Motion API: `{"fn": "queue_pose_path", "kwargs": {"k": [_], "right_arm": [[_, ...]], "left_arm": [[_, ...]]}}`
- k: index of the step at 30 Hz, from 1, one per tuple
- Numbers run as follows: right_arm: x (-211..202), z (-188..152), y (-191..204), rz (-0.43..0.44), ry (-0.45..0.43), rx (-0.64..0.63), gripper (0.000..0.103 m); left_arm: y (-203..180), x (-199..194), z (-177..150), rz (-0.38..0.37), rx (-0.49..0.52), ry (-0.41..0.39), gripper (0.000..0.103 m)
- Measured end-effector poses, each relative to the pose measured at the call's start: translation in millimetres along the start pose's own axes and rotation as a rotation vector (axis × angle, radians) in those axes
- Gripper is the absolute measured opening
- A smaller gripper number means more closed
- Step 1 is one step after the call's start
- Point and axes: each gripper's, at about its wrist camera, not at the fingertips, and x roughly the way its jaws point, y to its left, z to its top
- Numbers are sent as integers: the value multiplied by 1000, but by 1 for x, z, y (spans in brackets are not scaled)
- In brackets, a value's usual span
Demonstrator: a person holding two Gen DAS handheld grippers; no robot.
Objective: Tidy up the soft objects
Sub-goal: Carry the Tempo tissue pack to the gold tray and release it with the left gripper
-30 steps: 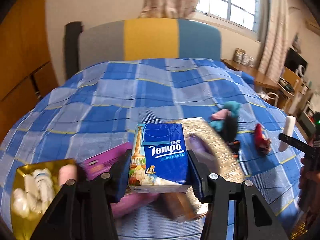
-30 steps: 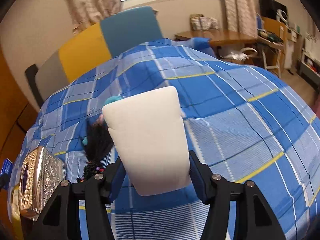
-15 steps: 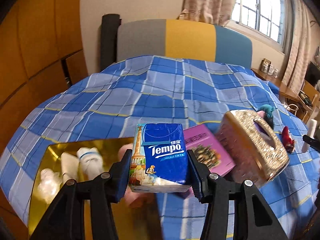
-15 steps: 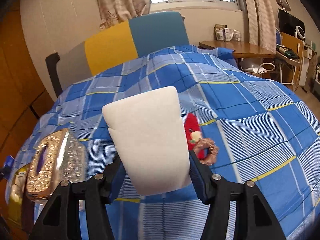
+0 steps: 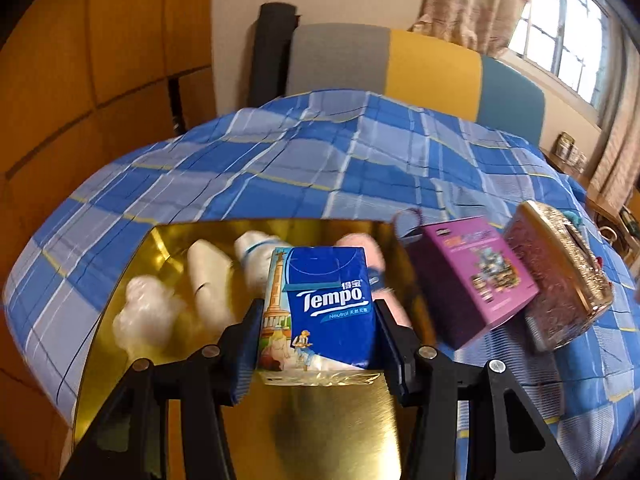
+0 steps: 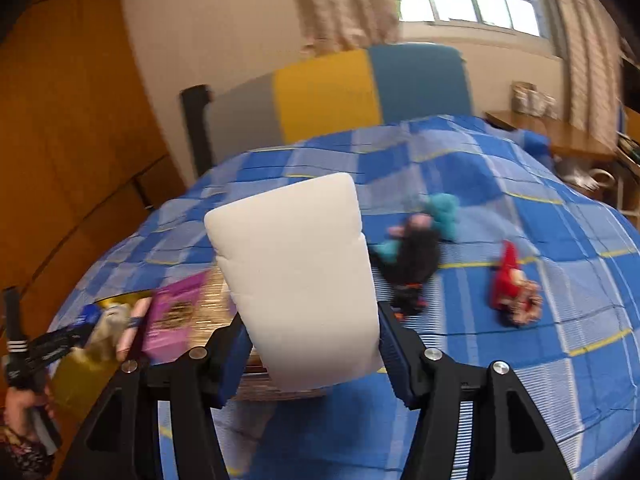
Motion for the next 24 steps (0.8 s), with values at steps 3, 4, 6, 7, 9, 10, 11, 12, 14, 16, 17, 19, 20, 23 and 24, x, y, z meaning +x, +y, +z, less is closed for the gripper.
{"fn": "queue_pose_path", "kwargs": {"k": [3,4,6,7,9,10,11,12,14,16,17,19,20,23,24], "right_arm": [[2,-4,36,72,3,-41,59],[3,-5,50,93,5,-63,59],[4,-8,73,130,6,-98,59],[5,-10,85,154,7,-115,59],[10,-15,107,197,23,-145,59],[11,-18,117,212,29,-157,59],[14,-20,127,226,37,-169,59],[16,-23,135,236,45,-179,59],[23,-27,148,261,65,-189,59],[28,-32,160,284,82,-197,59],[30,-34,164,290,89,-201,59],[36,-38,171,304,104,-205,59],[38,-40,175,309,112,-207,59],[46,-45,188,316,137,-225,59],[50,-46,190,315,145,-229,59]], "left_arm": [[19,-1,-9,18,-26,4,53],[24,-1,-12,24,-34,3,53],[37,0,-17,44,-54,10,53],[43,2,-19,47,-65,15,53],[55,4,-23,58,-86,27,53],[61,5,-25,67,-94,31,53],[66,6,-28,74,-100,34,53],[72,7,-30,80,-107,38,53],[80,9,-34,98,-114,45,53],[90,11,-38,110,-125,49,53],[94,13,-40,122,-129,56,53],[102,17,-44,131,-136,62,56],[105,18,-45,136,-139,66,60],[113,16,-50,155,-170,61,88],[115,10,-51,155,-186,41,91]]}}
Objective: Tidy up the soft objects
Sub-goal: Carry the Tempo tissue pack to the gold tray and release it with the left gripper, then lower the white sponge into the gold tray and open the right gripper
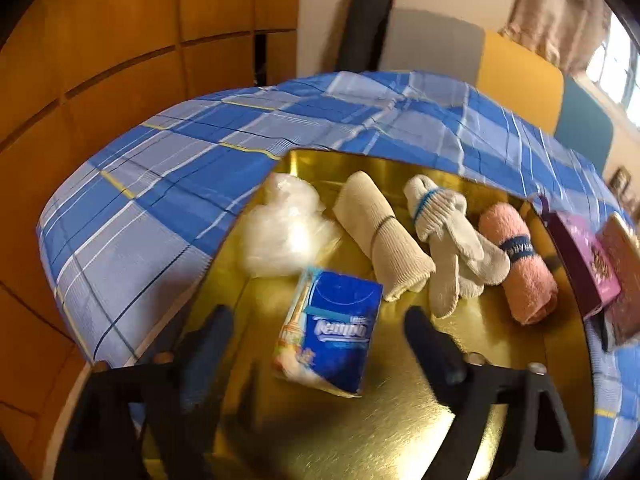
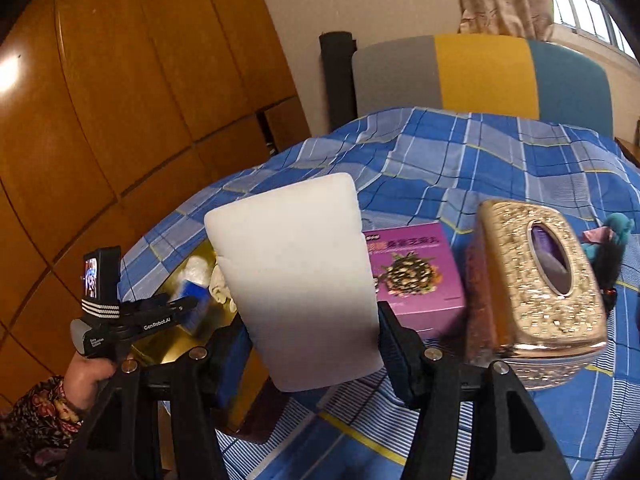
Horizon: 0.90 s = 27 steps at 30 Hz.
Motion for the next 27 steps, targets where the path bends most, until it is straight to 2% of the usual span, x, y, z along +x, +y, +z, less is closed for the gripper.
{"fn": "queue_pose_path", "kwargs": {"k": [6,11,14,18,27], "right_arm": [[24,-1,16,22,76,-15,59],[49,0,36,44,141,-56,59],[68,-2,48,53,194,-71,59],[85,-8,68,86,252,-93,59],[127,-14,103,108,369,-120,59]], "left_arm": [[8,-25,-9,-6,-36,-92,92],[7,-35,-20,8,-24,-102,92],[6,-40,-19,4,-8,-109,92],[11,-49,-14,37,-12,-137,92],[34,-51,-17,65,-63,-87,92]]}}
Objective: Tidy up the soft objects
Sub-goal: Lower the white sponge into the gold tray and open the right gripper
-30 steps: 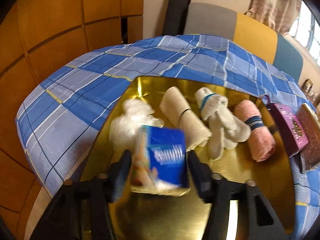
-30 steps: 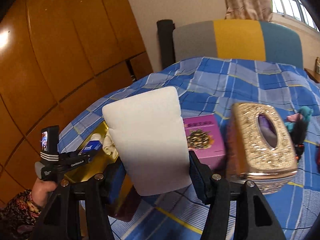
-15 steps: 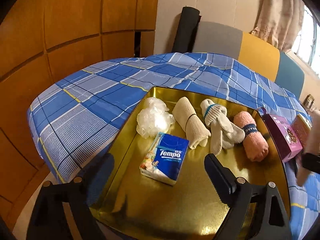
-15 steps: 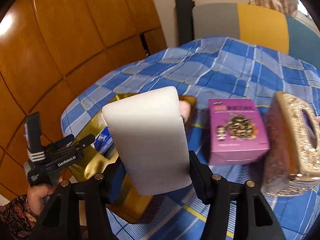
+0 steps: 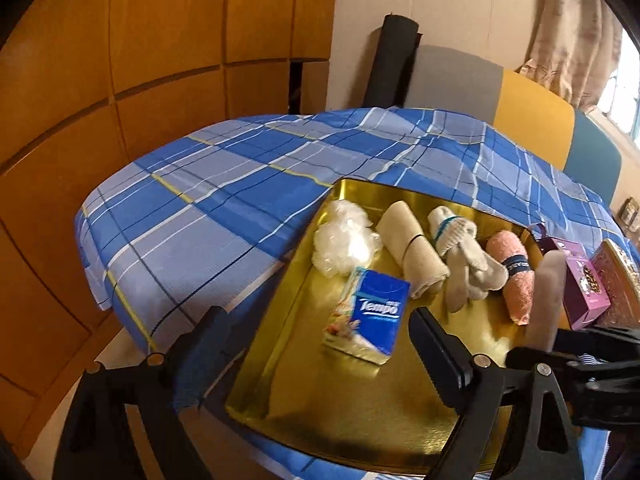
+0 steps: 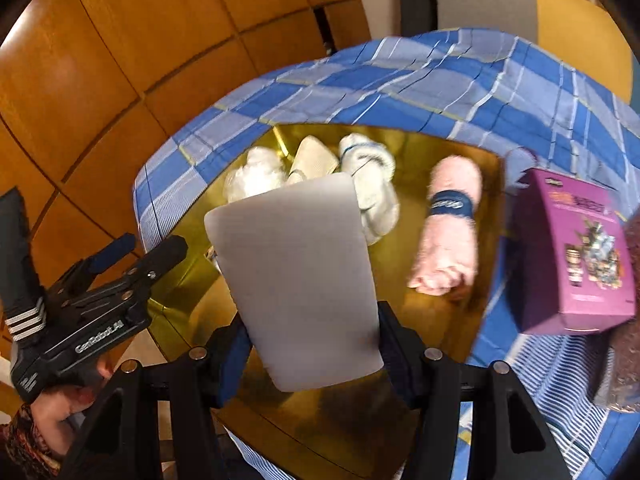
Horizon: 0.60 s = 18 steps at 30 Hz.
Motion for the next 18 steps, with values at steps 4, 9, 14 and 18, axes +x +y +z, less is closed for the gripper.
{"fn": "queue_pose_path", "kwargs": {"k": [4,9,14,18], "right_arm": [[23,4,10,-1,68,16,59],[43,6,19,-17,101,28,61],[61,10,20,4,127,65,64],[51,10,16,27,85,75,69]], "left_arm": [[11,-1,3,9,-36,-9,92],[21,-4,7,18,-76,-27,92],[21,-4,7,19,-75,-29,92],[15,-4,4,14,-65,-26,92]]}}
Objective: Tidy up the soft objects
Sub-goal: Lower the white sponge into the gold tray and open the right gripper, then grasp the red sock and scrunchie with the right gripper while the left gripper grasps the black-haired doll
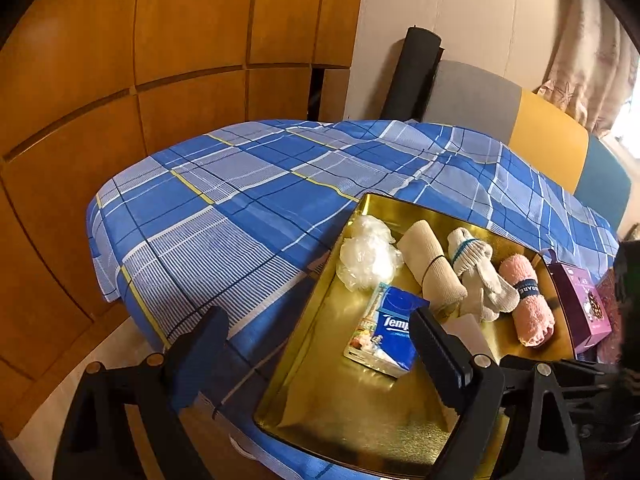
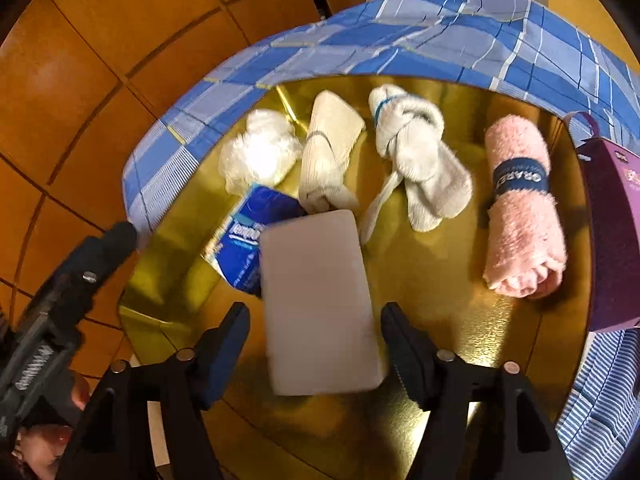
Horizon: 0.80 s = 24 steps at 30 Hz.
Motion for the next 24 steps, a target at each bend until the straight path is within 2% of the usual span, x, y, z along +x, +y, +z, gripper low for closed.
{"fn": "queue_pose_path", "kwargs": {"k": [3,6,9,12,15,24], "right_arm": [[-11,-3,-5,-4,-9,11,69],[-36,-8,-11,21,-72,15,69],[-64,-12,-12,45,-152,11,70],[-100,-17,-14,-17,-250,-21,70],[-128,-23,-25,-70,-316,-24,70],[-195,-49,-97,-138,-451,172,69]], "left_arm": [[-6,-1,-2,-12,15,-2,92],[-15,-3,-6,-38,37,-2,92],[-28,-3,-10,-118,55,20,92],[-44,-4,-15,-196,77,44,92],[-64,-8,-23,-229,121,56,92],[-127,-24,-50,-316,246,83,92]]}}
